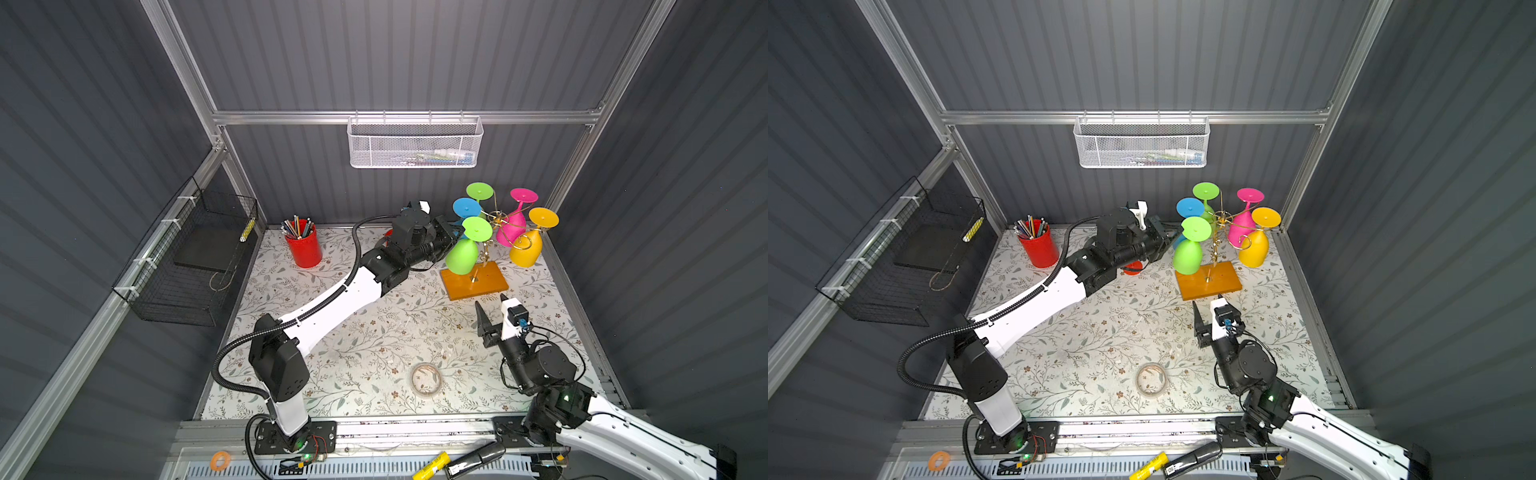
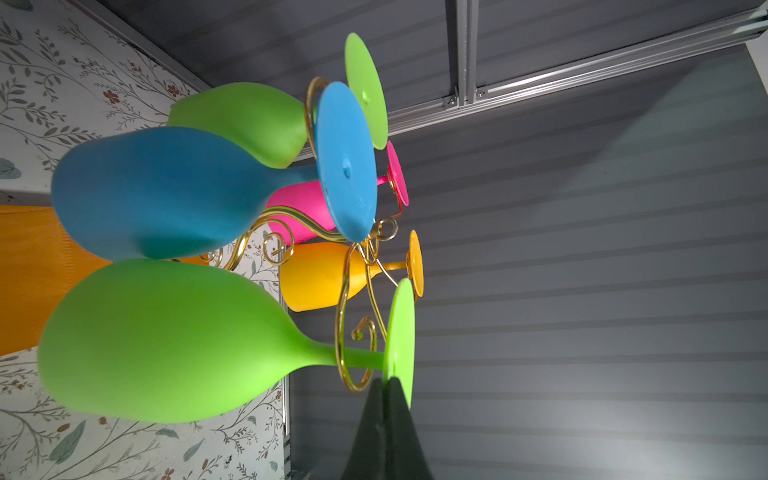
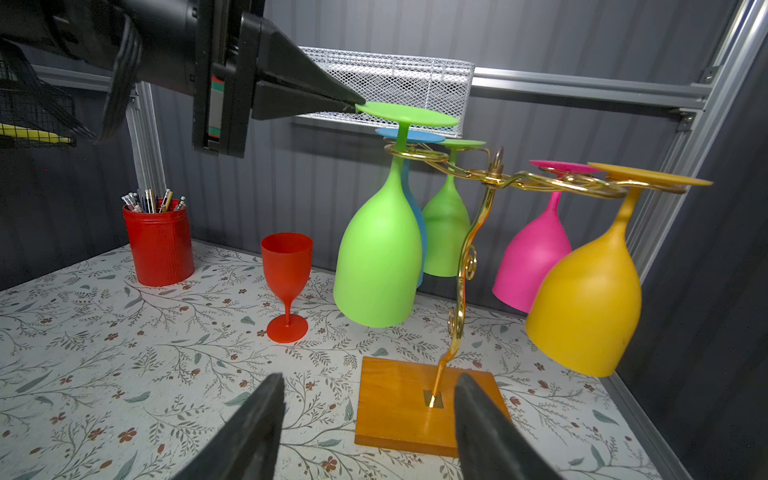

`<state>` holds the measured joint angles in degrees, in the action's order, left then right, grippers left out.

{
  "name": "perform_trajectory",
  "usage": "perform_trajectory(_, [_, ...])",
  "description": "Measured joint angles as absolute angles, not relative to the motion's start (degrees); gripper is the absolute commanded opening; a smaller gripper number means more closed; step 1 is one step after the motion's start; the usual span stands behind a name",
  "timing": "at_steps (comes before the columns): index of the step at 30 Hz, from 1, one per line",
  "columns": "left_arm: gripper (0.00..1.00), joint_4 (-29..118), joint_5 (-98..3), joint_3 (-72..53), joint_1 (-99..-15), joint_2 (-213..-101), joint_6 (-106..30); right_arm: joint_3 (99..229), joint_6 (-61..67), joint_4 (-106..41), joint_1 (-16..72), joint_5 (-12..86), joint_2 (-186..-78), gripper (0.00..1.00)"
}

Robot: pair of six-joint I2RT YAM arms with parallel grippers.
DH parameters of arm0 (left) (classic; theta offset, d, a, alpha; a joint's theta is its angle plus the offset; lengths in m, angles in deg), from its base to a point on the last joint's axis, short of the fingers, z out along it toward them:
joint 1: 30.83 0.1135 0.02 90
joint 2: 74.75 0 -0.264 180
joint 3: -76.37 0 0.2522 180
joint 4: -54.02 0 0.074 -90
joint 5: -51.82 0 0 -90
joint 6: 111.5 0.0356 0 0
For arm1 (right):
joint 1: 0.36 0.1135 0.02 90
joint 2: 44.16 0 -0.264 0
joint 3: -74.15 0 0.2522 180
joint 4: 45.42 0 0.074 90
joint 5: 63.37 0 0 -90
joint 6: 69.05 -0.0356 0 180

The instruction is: Take the wine glass off the wine glass rack

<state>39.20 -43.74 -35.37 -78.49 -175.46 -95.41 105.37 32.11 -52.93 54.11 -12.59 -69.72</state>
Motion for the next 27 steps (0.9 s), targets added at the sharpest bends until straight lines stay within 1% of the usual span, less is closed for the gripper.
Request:
perform_trajectory(10, [0.00,39.1,-44.4,-36.3,-77.1,-176.2,-95.4,105.4,31.9,-52.7,54.1,-12.5,-69.7,0.65])
perform_trajectory(21, [0.00,39.1,-47.0,-42.9,-76.9,-183.1,-95.5,105.4,31.8,-51.4,54.1,-12.3,-69.7,0.65])
perform_trajectory(27, [0.00,39.0,-48.1,-44.2,-77.3,-184.3,-95.6,105.4,31.8,-51.0,54.1,-12.3,-69.7,0.65])
